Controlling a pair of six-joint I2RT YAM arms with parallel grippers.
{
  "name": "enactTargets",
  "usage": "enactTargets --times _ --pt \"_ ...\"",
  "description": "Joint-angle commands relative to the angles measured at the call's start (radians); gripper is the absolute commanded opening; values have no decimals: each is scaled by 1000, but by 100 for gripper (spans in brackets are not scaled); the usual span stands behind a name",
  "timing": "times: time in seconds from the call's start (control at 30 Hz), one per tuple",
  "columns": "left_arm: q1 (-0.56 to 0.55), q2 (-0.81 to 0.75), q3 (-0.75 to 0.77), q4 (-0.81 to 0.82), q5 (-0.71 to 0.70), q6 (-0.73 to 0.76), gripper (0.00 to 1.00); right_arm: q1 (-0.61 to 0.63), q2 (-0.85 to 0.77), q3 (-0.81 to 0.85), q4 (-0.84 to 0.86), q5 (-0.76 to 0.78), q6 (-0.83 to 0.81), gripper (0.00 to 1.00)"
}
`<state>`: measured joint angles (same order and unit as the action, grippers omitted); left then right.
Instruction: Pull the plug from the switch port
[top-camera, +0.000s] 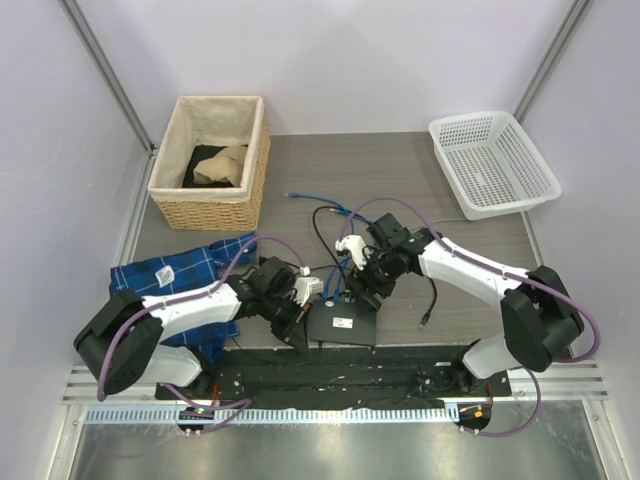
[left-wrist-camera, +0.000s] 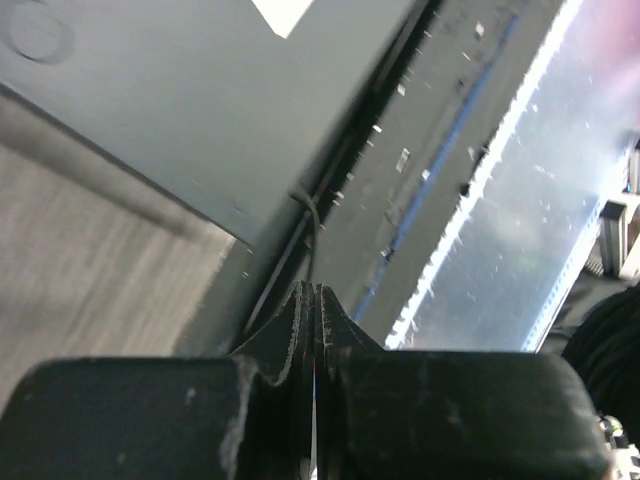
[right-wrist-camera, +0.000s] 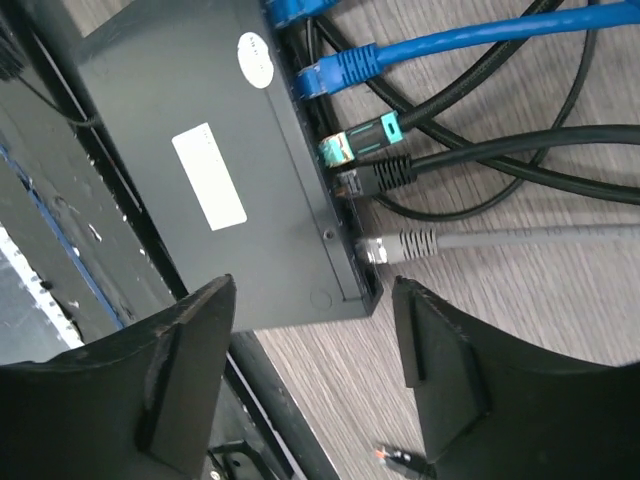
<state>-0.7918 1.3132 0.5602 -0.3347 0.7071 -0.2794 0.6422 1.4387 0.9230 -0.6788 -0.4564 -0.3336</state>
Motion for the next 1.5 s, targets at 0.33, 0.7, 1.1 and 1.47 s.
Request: enactTargets --times 0.33,0.7,1.1,1.47 --pt "2 279 168 249 -70 -118 0 -133 114 99 36 -67 140 76" --pt "193 584 581 220 -185 -89 0 -334 169 229 -19 -57 153 77" --pt "269 382 675 -81 -133 77 32 -351 -4 122 -36 165 251 57" --pt "270 579 822 17 -126 -3 57 -346 44 53 -54 96 314 15"
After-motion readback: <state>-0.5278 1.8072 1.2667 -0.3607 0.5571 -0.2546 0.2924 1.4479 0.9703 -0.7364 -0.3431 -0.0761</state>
